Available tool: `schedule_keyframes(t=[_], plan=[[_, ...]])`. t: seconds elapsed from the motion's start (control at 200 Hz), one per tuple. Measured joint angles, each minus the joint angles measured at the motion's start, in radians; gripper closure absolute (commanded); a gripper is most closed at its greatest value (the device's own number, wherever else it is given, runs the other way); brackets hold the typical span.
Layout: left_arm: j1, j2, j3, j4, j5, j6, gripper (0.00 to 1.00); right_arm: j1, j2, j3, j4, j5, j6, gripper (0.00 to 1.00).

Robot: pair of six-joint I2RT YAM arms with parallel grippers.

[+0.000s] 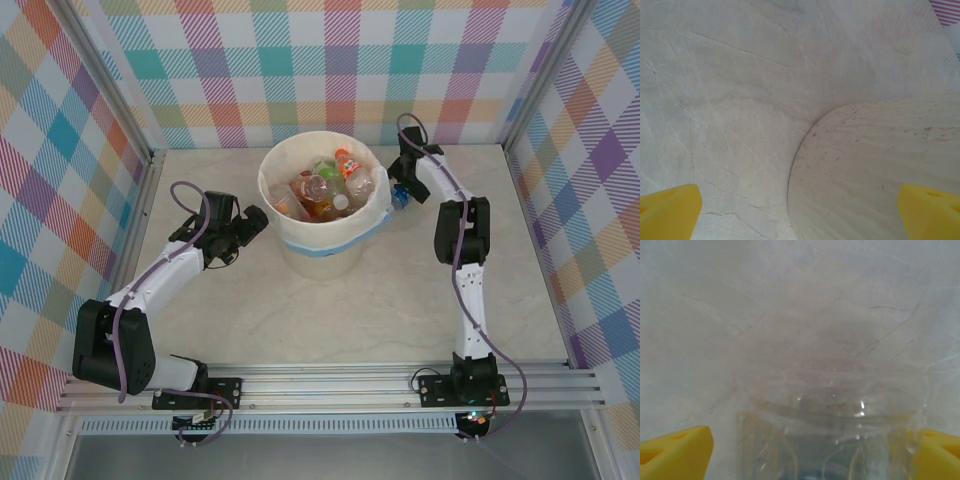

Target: Put the plastic bottles in the bin

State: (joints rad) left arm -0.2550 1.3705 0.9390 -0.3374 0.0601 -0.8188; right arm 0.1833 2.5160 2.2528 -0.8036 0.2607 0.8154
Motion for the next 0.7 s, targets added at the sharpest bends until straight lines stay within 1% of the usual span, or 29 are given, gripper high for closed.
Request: schedule_keyframes(t=[0.07, 0.16, 0.24, 0.35, 0.385, 0.49, 0.525, 0.57, 0.625, 0.7], plan=[[0.000, 0.000, 0.000, 0.000, 0.000, 0.000, 0.00, 0.005, 0.021, 0.014, -0.024, 0.026, 0.009, 0.19], [0.000, 0.000, -0.001, 0.000, 0.000, 0.000, 0.00, 0.007, 0.016, 0.006, -0.023, 0.043, 0.016, 0.30], [0.000, -0.003, -0.002, 0.000, -0.001, 0.000, 0.00, 0.008, -0.048, -0.120, 0.061, 0.061, 0.000, 0.41], [0.000, -0.016, -0.008, 0.000, -0.001, 0.001, 0.00, 0.008, -0.221, -0.419, 0.207, 0.069, -0.013, 0.49], [0.000, -0.021, -0.012, 0.000, -0.001, 0.001, 0.00, 0.008, -0.267, -0.486, 0.234, 0.071, -0.017, 0.51], [0.000, -0.026, -0.020, -0.002, -0.001, 0.001, 0.00, 0.008, -0.394, -0.652, 0.341, 0.071, -0.039, 0.57], [0.000, -0.026, -0.021, -0.003, -0.001, 0.001, 0.00, 0.008, -0.466, -0.734, 0.406, 0.069, -0.052, 0.58], [0.000, -0.026, -0.023, -0.003, -0.001, 0.001, 0.00, 0.008, -0.531, -0.799, 0.447, 0.069, -0.066, 0.59], [0.000, -0.029, -0.027, -0.002, 0.000, 0.001, 0.00, 0.008, -0.647, -0.900, 0.521, 0.068, -0.085, 0.62], [0.002, -0.031, -0.034, -0.001, 0.007, 0.005, 0.00, 0.008, -0.771, -0.986, 0.592, 0.058, -0.103, 0.63]])
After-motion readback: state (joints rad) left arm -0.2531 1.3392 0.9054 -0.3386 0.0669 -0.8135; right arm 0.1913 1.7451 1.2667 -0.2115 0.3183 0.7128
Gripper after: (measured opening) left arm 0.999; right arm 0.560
